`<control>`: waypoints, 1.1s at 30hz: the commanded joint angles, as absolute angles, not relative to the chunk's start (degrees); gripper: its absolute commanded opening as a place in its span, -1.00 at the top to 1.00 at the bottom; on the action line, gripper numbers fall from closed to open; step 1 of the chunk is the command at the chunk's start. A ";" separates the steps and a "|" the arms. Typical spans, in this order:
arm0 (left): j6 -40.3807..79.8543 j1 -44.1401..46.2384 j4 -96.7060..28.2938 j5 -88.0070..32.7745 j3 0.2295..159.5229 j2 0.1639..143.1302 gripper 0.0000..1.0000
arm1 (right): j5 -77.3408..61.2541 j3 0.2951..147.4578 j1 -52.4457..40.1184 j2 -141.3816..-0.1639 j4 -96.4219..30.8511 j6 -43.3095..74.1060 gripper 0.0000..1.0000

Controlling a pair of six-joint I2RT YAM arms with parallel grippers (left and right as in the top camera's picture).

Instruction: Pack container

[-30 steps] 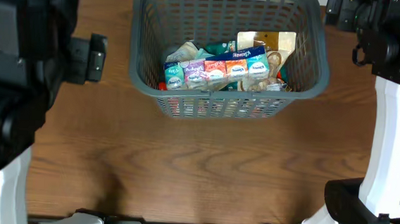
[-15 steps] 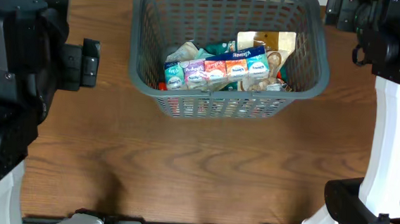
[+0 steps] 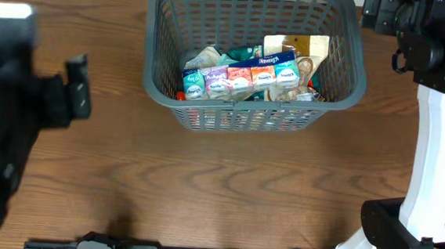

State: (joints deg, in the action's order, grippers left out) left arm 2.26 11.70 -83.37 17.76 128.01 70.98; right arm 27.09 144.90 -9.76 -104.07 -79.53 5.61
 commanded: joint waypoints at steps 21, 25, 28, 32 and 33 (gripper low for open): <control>21.78 9.69 -79.13 16.99 92.18 39.46 -0.97 | 28.05 145.45 -9.45 -103.09 -79.57 5.28 -0.99; 22.15 9.04 -73.91 16.93 83.15 34.83 -0.97 | 28.05 145.45 -9.45 -103.09 -79.57 5.28 -0.97; 23.31 8.99 -70.81 16.97 77.32 32.05 -0.97 | 28.05 145.45 -9.45 -103.09 -79.57 5.30 -0.98; 23.29 8.69 -66.92 16.97 70.43 29.43 -0.97 | 28.05 145.45 -9.45 -103.09 -79.57 5.30 -0.98; 23.29 8.27 -65.95 16.97 68.49 28.84 -0.97 | 28.05 145.45 -9.45 -103.09 -79.57 5.28 -0.99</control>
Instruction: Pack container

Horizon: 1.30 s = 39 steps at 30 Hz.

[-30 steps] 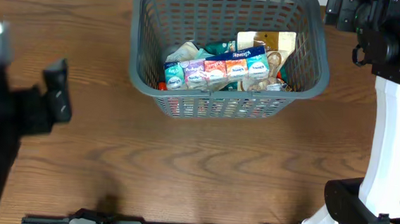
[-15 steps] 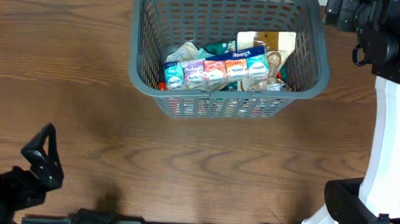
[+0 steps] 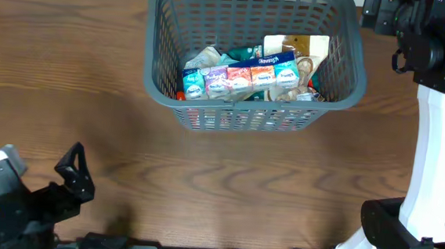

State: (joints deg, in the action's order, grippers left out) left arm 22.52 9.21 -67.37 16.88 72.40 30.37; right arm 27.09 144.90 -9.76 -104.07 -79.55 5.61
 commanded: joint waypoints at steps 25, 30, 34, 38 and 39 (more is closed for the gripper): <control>23.27 4.40 -45.69 11.29 36.95 17.06 -0.97 | 28.05 145.45 -9.45 -103.09 -79.57 5.28 -0.99; 23.31 4.40 -43.86 11.09 32.45 12.47 -0.97 | 28.05 145.45 -9.45 -103.09 -79.57 5.28 -0.98; 23.49 4.40 -42.50 11.09 29.89 10.37 -0.97 | 28.05 145.45 -9.45 -103.09 -79.57 5.28 -0.99; 24.45 4.40 -40.51 10.90 26.68 9.47 -0.97 | 28.05 145.45 -9.45 -103.09 -79.57 5.28 -0.99; 24.60 4.40 -39.77 10.90 25.80 9.34 -0.97 | 28.05 145.45 -9.45 -103.09 -79.57 5.28 -0.98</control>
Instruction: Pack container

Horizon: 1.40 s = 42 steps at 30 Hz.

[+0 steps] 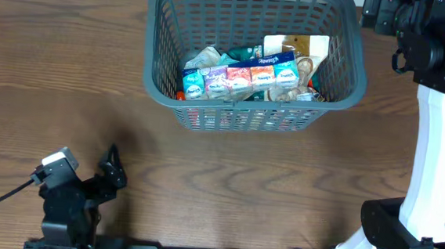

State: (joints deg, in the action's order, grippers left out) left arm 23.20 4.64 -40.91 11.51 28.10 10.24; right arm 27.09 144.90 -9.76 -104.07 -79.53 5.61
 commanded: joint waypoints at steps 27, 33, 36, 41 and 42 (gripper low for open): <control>25.85 4.40 -30.98 10.87 12.95 2.24 -0.97 | 28.05 145.45 -9.45 -103.09 -79.57 5.28 -0.99; 25.82 4.40 -30.65 10.70 12.19 1.02 -0.97 | 28.05 145.45 -9.45 -103.09 -79.57 5.28 -0.98; 25.85 4.40 -29.74 10.68 10.94 0.10 -0.97 | 28.05 145.45 -9.45 -103.09 -79.57 5.30 -0.98; 25.85 4.40 -23.66 9.41 7.49 0.12 -0.97 | 28.05 145.45 -9.45 -103.09 -79.57 5.30 -0.99; 25.85 4.40 -22.50 9.41 7.01 0.12 -0.97 | 28.05 145.45 -9.45 -103.09 -79.57 5.28 -0.98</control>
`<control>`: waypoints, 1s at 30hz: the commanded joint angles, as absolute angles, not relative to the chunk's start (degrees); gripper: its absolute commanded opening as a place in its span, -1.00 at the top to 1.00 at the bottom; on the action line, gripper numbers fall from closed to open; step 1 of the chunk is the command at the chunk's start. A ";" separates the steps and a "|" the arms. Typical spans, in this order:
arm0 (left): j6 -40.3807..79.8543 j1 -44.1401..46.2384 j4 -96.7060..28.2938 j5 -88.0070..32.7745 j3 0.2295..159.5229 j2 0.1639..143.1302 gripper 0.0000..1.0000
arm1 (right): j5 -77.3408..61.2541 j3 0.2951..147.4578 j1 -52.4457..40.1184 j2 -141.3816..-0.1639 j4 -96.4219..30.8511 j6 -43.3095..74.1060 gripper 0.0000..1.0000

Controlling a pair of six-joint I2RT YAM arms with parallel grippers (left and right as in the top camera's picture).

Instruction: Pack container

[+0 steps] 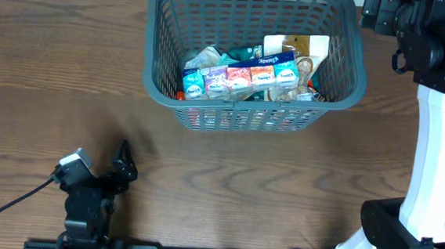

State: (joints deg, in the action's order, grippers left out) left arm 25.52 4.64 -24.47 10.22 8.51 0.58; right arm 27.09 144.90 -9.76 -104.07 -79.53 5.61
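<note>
A grey plastic basket [246,120] stands at the back middle of the wooden table. Inside it lie a row of small colourful tissue packs [241,79], a tan packet [295,45] and other wrapped goods. My left gripper [126,162] sits low over the table at the front left, well short of the basket, open and holding nothing. The right arm [435,53] is raised beside the basket's right rim; its fingers are not clearly shown.
A black cable [13,204] trails from the left wrist to the front left edge. The right arm's white link and black base [392,227] stand at the front right. A black rail runs along the front edge.
My left gripper has shifted a little to the right and slightly further back over the table, still empty. The basket, its contents and the right arm have not moved.
The left arm was large and blurred at the left edge, level with the basket. Then it was down at the front left corner, then further right near the front edge, and now a little nearer the middle. The basket's contents look the same throughout.
</note>
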 commanded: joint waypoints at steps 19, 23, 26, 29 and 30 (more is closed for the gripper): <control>25.36 3.86 -10.20 12.25 3.22 0.12 -0.97 | 28.05 145.45 -9.45 -103.09 -79.57 5.28 -0.98; 25.36 3.20 -5.43 12.23 1.39 0.12 -0.97 | 28.05 145.45 -9.45 -103.09 -79.57 5.28 -0.98; 25.41 3.18 -2.66 12.16 0.23 0.12 -0.97 | 28.05 145.45 -9.45 -103.09 -79.57 5.28 -0.99; 25.36 3.16 -2.72 12.25 0.23 0.10 -0.97 | 28.05 145.45 -9.45 -103.09 -79.57 5.28 -0.98; 25.04 3.16 -2.72 12.25 0.23 0.12 -0.97 | 28.05 145.45 -9.45 -103.09 -79.57 5.28 -0.99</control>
State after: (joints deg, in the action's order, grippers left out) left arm 25.50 3.51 -2.07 10.96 2.02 0.58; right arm 27.07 144.90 -9.76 -104.07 -79.55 5.61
